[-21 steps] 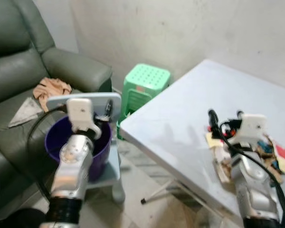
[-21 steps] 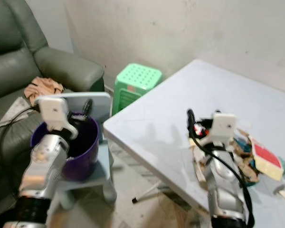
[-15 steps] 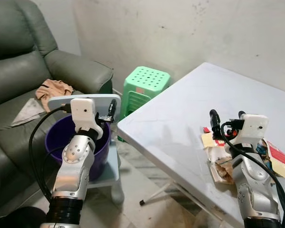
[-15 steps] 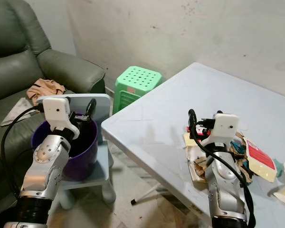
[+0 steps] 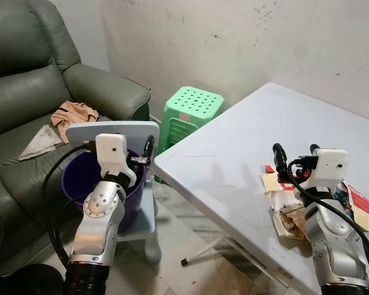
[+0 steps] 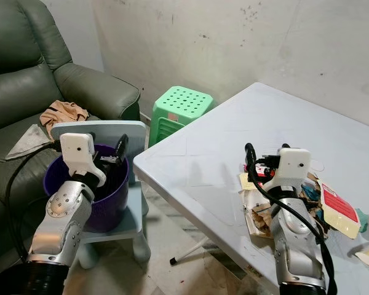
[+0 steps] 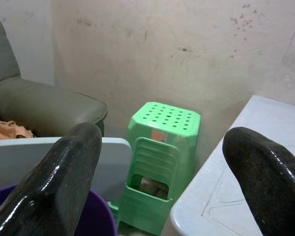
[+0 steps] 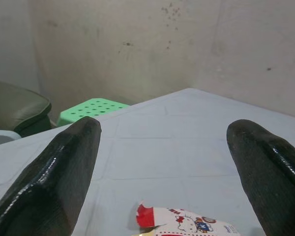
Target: Picking trash to rubbish bin
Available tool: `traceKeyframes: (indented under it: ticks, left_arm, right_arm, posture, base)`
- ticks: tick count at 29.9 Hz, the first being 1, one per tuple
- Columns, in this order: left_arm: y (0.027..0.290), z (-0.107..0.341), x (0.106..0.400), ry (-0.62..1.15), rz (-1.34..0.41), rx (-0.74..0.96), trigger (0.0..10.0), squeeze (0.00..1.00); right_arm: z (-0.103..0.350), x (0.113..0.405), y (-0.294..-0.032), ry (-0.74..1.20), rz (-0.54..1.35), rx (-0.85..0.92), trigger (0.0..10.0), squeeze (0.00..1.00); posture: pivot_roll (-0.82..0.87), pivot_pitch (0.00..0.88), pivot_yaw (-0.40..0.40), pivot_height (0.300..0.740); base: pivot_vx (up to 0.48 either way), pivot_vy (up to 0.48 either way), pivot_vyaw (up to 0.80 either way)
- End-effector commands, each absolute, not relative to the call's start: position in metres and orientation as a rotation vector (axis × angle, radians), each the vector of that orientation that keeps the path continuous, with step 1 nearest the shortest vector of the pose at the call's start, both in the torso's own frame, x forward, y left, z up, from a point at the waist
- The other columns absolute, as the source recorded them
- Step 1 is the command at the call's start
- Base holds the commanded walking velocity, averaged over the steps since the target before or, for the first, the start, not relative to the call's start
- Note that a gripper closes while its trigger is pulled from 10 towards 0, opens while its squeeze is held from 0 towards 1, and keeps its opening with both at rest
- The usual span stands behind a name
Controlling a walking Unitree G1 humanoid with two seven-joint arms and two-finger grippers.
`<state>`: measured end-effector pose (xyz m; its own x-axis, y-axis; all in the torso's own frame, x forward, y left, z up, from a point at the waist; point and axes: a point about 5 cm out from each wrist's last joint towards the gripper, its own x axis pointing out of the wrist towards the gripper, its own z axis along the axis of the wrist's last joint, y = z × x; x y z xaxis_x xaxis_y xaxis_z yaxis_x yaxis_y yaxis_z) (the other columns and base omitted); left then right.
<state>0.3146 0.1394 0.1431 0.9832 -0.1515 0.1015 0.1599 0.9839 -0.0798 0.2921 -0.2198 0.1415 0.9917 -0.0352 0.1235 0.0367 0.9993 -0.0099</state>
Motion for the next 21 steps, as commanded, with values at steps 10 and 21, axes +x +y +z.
traceKeyframes:
  ticks: [10,21]
  left_arm:
    - [0.1377,0.1467,0.3163,-0.087,-0.173,-0.113,10.0,0.00]
    - [0.1376,0.1441,0.3174,-0.053,-0.152,-0.114,10.0,0.00]
  right_arm:
    - [0.1437,0.2880,-0.2177,-0.141,-0.027,-0.006,10.0,0.00]
    - [0.1400,0.2888,-0.2182,-0.101,-0.033,-0.001,10.0,0.00]
  posture:
    - [0.00,0.018,-0.062,0.740]
    - [0.00,0.008,-0.062,0.740]
  base:
    - [0.000,0.464,0.00]
    - [0.000,0.237,-0.39]
